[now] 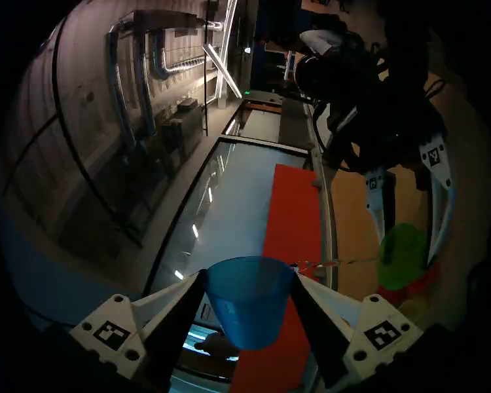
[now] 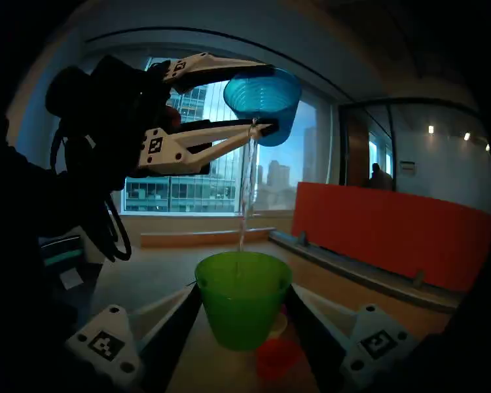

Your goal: Pour water

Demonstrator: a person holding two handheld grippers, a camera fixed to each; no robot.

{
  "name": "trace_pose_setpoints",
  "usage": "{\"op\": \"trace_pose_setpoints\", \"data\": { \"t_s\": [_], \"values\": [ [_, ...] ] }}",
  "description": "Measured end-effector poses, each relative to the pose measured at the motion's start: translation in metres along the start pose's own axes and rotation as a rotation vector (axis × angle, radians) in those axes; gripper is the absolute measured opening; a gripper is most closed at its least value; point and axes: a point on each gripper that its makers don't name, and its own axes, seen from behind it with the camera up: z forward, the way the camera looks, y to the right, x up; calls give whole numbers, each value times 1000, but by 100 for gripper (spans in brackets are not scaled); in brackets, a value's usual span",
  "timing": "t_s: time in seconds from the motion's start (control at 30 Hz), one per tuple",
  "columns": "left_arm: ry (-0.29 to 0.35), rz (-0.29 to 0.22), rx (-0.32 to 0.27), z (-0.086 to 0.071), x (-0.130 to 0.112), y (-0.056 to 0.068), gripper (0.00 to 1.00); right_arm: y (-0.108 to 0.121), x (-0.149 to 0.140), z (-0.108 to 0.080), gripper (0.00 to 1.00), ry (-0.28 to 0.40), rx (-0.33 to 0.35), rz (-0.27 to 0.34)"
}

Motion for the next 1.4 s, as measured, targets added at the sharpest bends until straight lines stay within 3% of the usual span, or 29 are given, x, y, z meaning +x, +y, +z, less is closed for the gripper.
{"op": "trace_pose_setpoints", "data": {
  "t_s": [0.87,1.4],
  "values": [
    [9,87,1,7,5,4,89,-3,3,1,88,10,0,-3],
    [7,150,9,6,8,-3,89,-3,6,-2,88,15,-2,-9]
  ]
}}
